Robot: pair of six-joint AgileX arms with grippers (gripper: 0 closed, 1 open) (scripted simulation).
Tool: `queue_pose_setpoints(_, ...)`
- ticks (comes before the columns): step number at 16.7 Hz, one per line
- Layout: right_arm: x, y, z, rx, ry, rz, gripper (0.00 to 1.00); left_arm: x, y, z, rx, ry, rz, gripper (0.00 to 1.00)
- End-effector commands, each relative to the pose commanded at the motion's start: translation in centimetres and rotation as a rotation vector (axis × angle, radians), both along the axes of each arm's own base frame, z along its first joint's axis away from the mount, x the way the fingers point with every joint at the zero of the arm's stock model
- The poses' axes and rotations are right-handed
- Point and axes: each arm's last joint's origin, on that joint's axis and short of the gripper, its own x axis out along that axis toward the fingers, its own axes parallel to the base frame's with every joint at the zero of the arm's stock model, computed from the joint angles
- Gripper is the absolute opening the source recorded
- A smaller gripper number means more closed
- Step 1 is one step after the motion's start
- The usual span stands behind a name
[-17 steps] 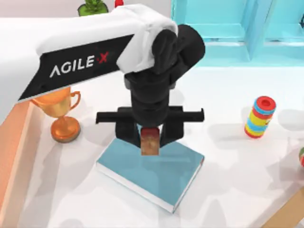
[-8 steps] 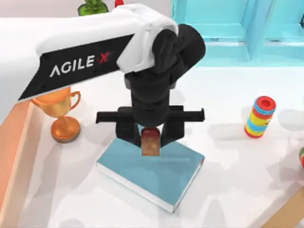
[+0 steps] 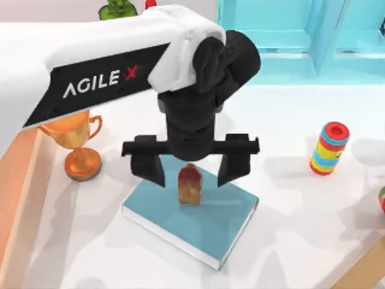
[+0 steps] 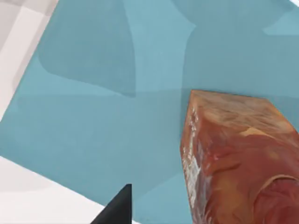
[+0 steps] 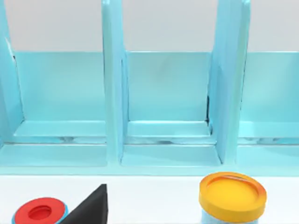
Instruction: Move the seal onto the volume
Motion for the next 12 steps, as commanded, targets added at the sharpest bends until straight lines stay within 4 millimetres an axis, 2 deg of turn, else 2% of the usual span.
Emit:
queue_pose_setpoints(8,0.0,0.0,0.0,0.000,0.000,0.000,1.00,0.0,0.0,0.1,0.000,0.000,0.001,1.00)
queue_pose_setpoints(12,0.0,0.0,0.0,0.000,0.000,0.000,1.00,0.1,0.0,2.1,0.004,0.004,0.001,1.00)
